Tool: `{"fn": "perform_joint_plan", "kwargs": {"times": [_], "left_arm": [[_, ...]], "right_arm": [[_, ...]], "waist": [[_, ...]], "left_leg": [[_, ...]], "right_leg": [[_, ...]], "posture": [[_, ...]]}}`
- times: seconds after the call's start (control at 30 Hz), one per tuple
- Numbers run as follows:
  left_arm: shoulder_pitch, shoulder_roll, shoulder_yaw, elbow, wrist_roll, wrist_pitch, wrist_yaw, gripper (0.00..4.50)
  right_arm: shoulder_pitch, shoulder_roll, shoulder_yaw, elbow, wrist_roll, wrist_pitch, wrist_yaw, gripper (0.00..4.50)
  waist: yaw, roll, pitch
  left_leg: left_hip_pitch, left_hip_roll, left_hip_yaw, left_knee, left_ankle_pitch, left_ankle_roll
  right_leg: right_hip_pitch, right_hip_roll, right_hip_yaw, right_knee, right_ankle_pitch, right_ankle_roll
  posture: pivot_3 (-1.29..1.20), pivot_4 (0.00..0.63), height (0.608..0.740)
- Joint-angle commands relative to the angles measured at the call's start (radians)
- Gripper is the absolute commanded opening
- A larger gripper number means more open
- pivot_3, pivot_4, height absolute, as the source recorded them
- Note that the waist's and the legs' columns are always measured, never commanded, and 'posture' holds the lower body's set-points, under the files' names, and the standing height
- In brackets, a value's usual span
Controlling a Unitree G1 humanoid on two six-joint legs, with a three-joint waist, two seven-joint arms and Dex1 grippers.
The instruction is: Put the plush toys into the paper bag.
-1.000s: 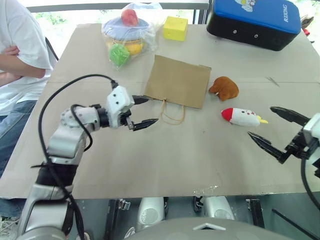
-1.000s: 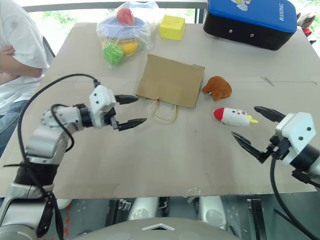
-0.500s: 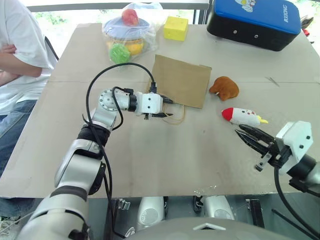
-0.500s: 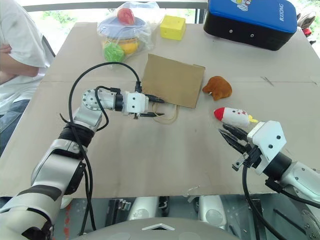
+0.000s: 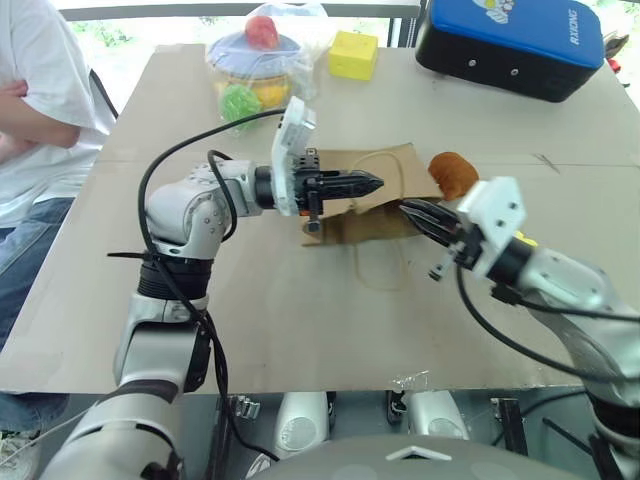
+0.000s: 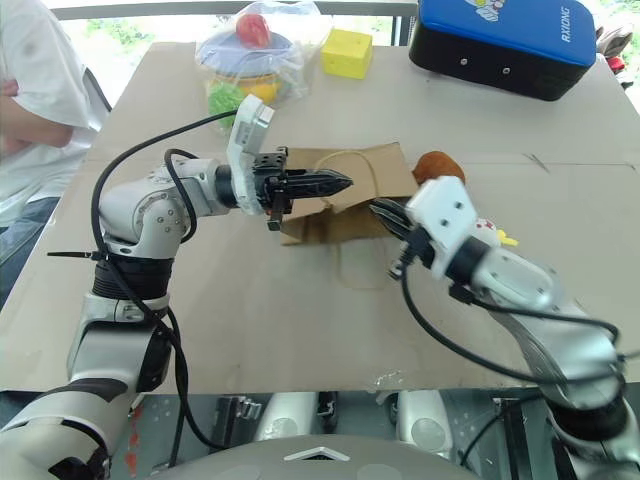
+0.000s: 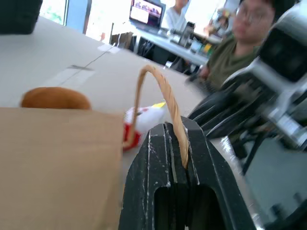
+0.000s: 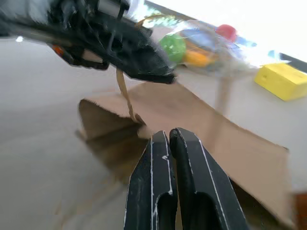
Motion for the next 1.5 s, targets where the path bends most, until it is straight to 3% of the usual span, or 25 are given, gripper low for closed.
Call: {"fn": "perform_joint_plan", "kwargs": {"times": [0.03, 0.33, 0.47, 0.67, 0.83, 0.97, 1.23, 1.4, 1.5], "left_arm": [[0.011, -0.051, 0.098, -0.096, -0.131, 0.128, 0.150, 0.06], [0.036, -0.141, 0.248, -0.147, -0.338, 0.272, 0.422, 0.06], [0.060, -0.145, 0.276, -0.171, -0.394, 0.281, 0.492, 0.06], [0.096, -0.134, 0.297, -0.181, -0.470, 0.278, 0.550, 0.06], [0.124, -0.112, 0.304, -0.175, -0.466, 0.243, 0.562, 0.06], [0.131, -0.087, 0.340, -0.183, -0.486, 0.207, 0.578, 0.06], [0.084, 0.003, 0.464, -0.152, -0.592, 0.154, 0.643, 0.06], [0.100, 0.052, 0.477, -0.175, -0.657, 0.146, 0.647, 0.06], [0.061, 0.053, 0.498, -0.136, -0.781, 0.129, 0.714, 0.06]], "right_arm": [[-0.071, 0.021, 0.115, 0.129, -0.110, -0.053, 0.036, 0.00], [-0.162, 0.118, 0.228, 0.400, -0.241, -0.153, 0.101, 0.00], [-0.180, 0.172, 0.204, 0.448, -0.246, -0.202, 0.120, 0.00], [-0.198, 0.233, 0.203, 0.562, -0.238, -0.274, 0.199, 0.00], [-0.190, 0.358, 0.236, 0.812, -0.214, -0.396, 0.321, 0.00], [-0.185, 0.397, 0.245, 0.969, -0.266, -0.478, 0.347, 0.00], [-0.158, 0.404, 0.228, 1.015, -0.302, -0.509, 0.360, 0.00], [-0.159, 0.404, 0.192, 1.013, -0.318, -0.479, 0.311, 0.00], [-0.156, 0.394, 0.186, 0.990, -0.317, -0.452, 0.311, 0.00]], "waist": [[0.001, 0.000, 0.000], [0.001, 0.000, 0.000], [-0.001, 0.000, 0.000], [-0.001, 0.000, 0.000], [-0.004, 0.000, 0.000], [-0.014, 0.000, 0.000], [-0.023, 0.000, -0.001], [-0.021, 0.000, -0.001], [-0.020, 0.000, -0.001]], "left_leg": [[0.000, 0.000, 0.000, 0.000, 0.000, 0.000], [-0.001, -0.003, -0.003, 0.000, 0.001, -0.001], [-0.001, -0.003, -0.004, 0.000, 0.001, -0.001], [0.000, -0.003, -0.004, -0.001, 0.001, -0.002], [0.000, -0.004, -0.004, -0.001, 0.001, -0.002], [0.001, -0.004, -0.004, -0.002, 0.001, -0.002], [0.003, -0.004, -0.006, -0.002, 0.002, -0.003], [0.004, -0.004, -0.008, -0.002, 0.002, -0.004], [0.007, -0.005, -0.009, -0.002, 0.002, -0.004]], "right_leg": [[0.000, 0.000, 0.001, 0.000, 0.000, 0.000], [0.001, 0.000, 0.002, 0.000, 0.000, 0.000], [0.001, -0.001, 0.002, 0.000, 0.000, 0.000], [0.002, -0.001, 0.002, 0.000, 0.000, 0.000], [0.002, -0.001, 0.002, 0.000, 0.000, 0.000], [0.003, -0.001, 0.002, 0.000, 0.000, 0.000], [0.005, -0.002, 0.000, 0.001, 0.000, 0.000], [0.008, -0.003, -0.001, 0.000, 0.000, 0.000], [0.012, -0.003, -0.001, 0.000, 0.000, 0.000]], "posture": [[0.00, 0.150, 0.740], [0.00, 0.150, 0.740], [0.00, 0.150, 0.740], [0.00, 0.150, 0.740], [0.00, 0.150, 0.740], [0.00, 0.150, 0.740], [0.00, 0.150, 0.740], [0.00, 0.150, 0.740], [0.00, 0.150, 0.740]]}}
